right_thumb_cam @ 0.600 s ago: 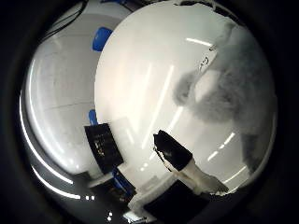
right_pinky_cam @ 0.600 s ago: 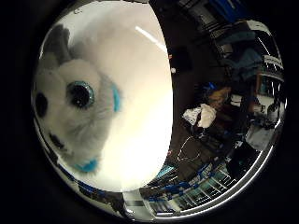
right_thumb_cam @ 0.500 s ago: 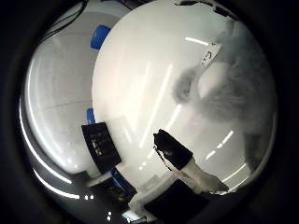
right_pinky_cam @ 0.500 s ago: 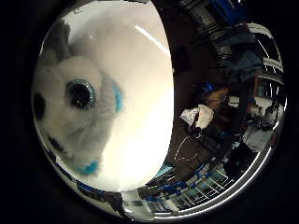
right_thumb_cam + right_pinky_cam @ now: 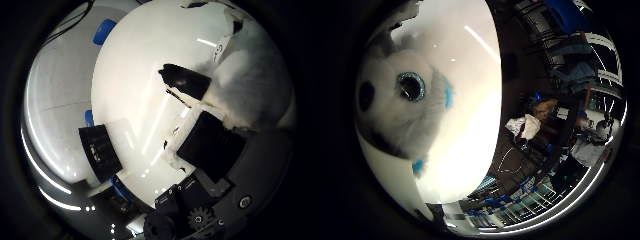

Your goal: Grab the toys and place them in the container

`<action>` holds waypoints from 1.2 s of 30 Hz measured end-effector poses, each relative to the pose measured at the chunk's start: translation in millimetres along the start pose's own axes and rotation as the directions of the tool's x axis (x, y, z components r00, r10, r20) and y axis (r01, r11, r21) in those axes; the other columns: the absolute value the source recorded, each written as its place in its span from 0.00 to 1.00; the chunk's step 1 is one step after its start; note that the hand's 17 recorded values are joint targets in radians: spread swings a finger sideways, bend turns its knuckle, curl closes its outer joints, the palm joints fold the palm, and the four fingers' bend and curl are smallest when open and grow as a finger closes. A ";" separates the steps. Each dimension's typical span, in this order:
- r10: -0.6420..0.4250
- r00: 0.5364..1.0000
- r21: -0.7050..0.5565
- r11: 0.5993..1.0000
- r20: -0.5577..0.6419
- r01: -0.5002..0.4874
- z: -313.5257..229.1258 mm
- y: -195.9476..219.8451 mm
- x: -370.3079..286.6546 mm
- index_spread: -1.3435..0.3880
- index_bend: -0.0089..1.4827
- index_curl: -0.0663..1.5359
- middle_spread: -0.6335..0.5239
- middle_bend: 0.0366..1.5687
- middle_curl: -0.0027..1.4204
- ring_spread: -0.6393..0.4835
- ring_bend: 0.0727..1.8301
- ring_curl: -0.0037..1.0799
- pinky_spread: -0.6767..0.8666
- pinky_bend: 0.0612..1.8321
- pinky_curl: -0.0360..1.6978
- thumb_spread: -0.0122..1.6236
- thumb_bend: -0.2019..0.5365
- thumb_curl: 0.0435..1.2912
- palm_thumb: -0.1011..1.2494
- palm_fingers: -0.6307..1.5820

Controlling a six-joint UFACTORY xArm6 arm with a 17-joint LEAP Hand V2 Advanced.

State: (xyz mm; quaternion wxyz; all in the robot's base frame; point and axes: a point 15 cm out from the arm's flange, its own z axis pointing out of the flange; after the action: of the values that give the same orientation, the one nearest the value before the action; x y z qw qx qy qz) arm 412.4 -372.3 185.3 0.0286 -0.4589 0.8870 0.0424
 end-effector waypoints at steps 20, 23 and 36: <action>-0.123 0.992 0.007 0.992 0.007 0.123 -134.9 75.7 -42.8 0.63 0.74 0.55 0.38 0.80 0.63 0.35 0.73 0.72 0.32 0.73 0.52 0.68 0.26 0.40 0.84 0.76; -0.175 0.984 -0.007 0.984 0.010 0.175 -152.3 94.4 -67.3 0.63 0.74 0.55 0.38 0.80 0.63 0.35 0.73 0.73 0.32 0.72 0.54 0.69 0.26 0.41 0.84 0.75; -0.421 0.906 0.075 0.906 0.054 0.417 -245.7 147.9 -228.4 0.63 0.72 0.57 0.39 0.79 0.63 0.34 0.71 0.78 0.31 0.67 0.62 0.69 0.26 0.44 0.84 0.76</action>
State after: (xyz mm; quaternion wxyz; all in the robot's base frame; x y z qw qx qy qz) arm 420.5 -126.7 457.5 0.0818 -0.6357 0.7673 0.0240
